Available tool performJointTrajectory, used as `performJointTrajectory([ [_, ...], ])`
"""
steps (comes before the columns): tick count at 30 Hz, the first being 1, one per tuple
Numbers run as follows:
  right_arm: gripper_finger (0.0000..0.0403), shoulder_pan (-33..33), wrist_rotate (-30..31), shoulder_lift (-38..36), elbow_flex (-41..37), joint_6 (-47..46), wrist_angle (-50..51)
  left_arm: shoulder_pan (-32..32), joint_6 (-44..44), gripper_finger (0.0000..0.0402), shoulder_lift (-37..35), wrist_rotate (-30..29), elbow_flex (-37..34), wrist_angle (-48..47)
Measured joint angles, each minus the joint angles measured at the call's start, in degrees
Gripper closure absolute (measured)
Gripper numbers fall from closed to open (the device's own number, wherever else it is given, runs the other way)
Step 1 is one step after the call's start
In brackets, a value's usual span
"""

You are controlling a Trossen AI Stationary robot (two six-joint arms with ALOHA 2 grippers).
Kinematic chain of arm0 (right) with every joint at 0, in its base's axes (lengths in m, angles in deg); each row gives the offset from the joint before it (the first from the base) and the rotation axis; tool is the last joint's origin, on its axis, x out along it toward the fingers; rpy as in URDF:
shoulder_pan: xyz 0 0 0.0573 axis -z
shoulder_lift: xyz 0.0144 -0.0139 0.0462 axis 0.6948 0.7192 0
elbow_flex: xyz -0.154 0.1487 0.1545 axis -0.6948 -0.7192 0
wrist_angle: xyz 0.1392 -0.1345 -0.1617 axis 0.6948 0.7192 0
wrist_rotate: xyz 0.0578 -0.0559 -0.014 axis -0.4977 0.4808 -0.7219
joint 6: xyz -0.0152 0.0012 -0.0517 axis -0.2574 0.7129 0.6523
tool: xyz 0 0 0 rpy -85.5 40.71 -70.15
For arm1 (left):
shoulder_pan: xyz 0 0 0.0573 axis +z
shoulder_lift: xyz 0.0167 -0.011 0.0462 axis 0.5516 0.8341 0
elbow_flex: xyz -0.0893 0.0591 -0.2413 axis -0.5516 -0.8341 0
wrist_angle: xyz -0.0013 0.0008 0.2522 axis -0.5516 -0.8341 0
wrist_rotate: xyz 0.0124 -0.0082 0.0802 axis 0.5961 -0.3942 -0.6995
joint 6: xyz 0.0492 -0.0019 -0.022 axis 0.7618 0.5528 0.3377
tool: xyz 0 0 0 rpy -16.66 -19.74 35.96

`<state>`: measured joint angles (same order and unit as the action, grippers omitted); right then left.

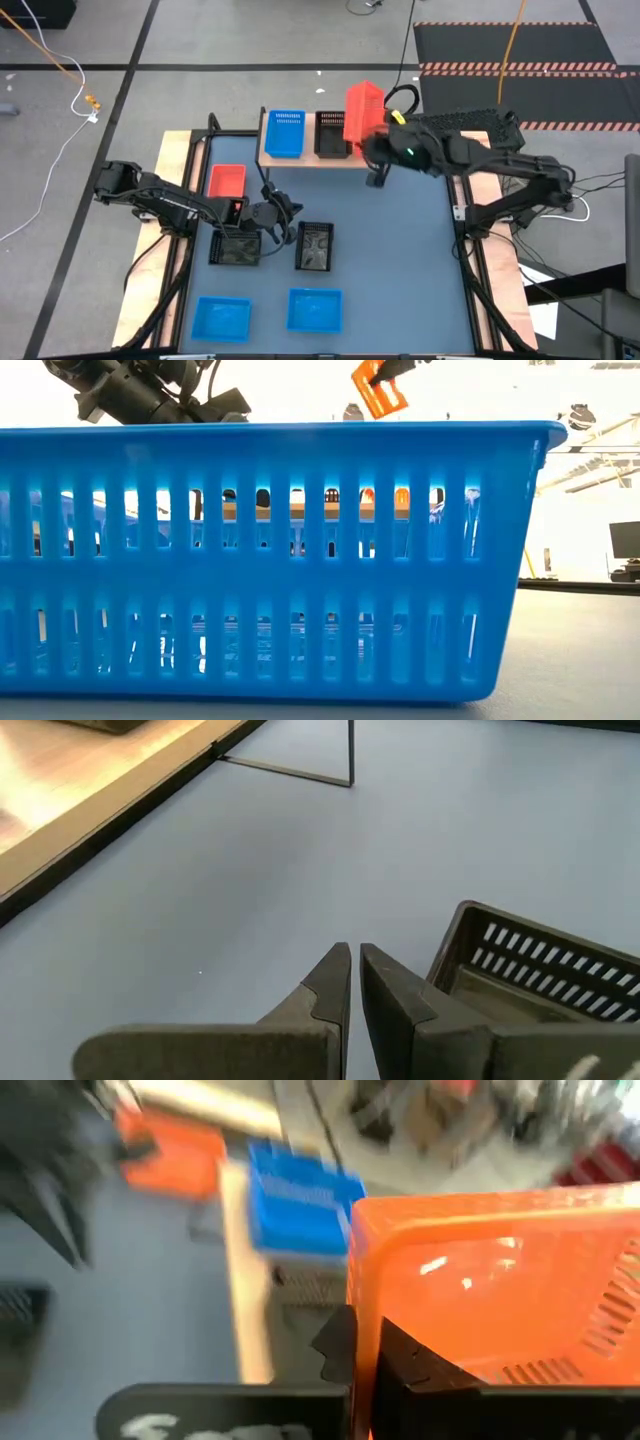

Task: Stack baskets on shelf by color
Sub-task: Stack the right orange bin on the orange bin on the shelf

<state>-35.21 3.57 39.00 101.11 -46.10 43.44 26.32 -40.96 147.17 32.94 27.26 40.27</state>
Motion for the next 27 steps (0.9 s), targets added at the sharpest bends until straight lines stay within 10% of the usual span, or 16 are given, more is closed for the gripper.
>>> performJointTrajectory([
  [13, 0.0403, 12.4, -8.0, 17.8, 20.6, -2.5, 31.8, -0.2, -0.1, 0.0371, 0.0, 0.6, 0.0, 1.3],
  [27, 0.0403, 13.0, -9.8, 20.0, 20.7, -2.8, 34.4, -1.7, 0.3, 0.0371, 0.0, 0.8, 0.0, 1.2],
])
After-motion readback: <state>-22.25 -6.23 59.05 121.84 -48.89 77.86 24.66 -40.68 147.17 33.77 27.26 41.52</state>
